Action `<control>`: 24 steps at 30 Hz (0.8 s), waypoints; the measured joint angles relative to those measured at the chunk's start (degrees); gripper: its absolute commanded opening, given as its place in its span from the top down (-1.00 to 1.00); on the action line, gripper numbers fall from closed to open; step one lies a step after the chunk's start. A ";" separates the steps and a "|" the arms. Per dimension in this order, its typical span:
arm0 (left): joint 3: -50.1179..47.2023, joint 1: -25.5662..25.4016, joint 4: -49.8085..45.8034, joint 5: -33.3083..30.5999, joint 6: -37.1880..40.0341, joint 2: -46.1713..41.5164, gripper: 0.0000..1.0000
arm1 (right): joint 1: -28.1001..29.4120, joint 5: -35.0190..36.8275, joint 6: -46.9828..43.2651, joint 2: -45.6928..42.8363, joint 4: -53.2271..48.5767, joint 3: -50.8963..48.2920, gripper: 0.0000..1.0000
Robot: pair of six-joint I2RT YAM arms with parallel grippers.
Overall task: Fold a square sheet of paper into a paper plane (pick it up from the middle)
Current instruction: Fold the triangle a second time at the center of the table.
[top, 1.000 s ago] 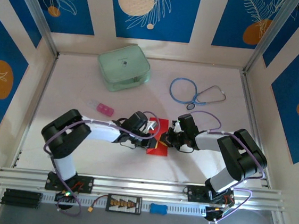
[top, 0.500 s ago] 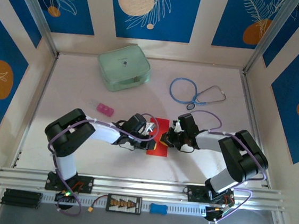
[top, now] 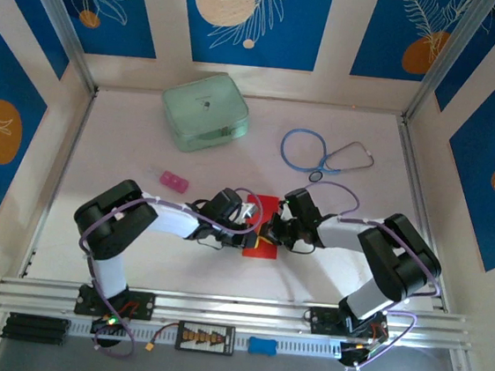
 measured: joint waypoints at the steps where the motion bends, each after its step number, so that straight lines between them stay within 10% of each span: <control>1: 0.00 0.00 0.02 0.00 0.00 0.00 1.00 | -0.15 0.04 0.26 0.11 0.76 -0.26 1.00; 24: 0.02 0.00 0.48 0.02 0.50 0.11 1.00 | -13.49 -4.94 -1.27 -1.25 6.47 -4.59 1.00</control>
